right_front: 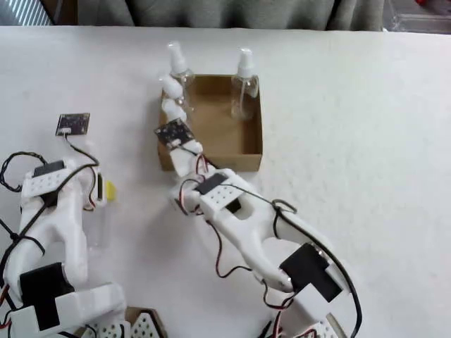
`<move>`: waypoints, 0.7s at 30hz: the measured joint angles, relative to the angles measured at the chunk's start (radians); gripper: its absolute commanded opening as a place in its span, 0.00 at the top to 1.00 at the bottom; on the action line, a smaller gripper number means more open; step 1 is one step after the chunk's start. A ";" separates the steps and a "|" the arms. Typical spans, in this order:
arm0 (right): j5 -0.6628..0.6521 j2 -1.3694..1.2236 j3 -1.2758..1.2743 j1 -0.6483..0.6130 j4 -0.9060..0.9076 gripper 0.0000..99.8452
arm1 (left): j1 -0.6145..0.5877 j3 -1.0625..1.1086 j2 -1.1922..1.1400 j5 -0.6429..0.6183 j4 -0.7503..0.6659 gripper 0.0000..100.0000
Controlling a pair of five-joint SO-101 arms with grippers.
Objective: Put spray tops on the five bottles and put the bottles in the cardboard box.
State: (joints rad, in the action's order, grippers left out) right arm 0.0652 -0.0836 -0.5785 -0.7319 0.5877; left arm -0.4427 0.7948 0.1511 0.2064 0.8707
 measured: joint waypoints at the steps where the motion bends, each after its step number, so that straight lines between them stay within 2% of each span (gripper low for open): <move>1: 0.000 0.000 0.002 0.009 0.009 0.98 | 0.000 0.000 0.000 0.000 0.000 0.98; 4: 0.000 0.002 0.003 0.034 0.051 0.98 | 0.000 0.000 0.000 0.000 0.000 0.98; 8: -0.014 0.072 0.005 0.103 0.210 0.98 | 0.000 0.000 0.000 0.000 0.000 0.98; 12: -0.109 0.209 0.005 0.245 0.368 0.98 | 0.000 0.000 0.000 0.000 0.000 0.98; 17: -0.175 0.414 -0.003 0.454 0.446 0.98 | 0.003 0.000 0.000 0.000 0.000 0.98; 21: -0.183 0.588 -0.041 0.520 0.494 0.98 | 0.032 0.000 0.000 0.002 0.000 0.98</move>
State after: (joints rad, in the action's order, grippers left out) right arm -0.1174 0.5040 -0.6199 -0.2117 1.0817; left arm -0.4104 0.7948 0.1511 0.2079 0.8707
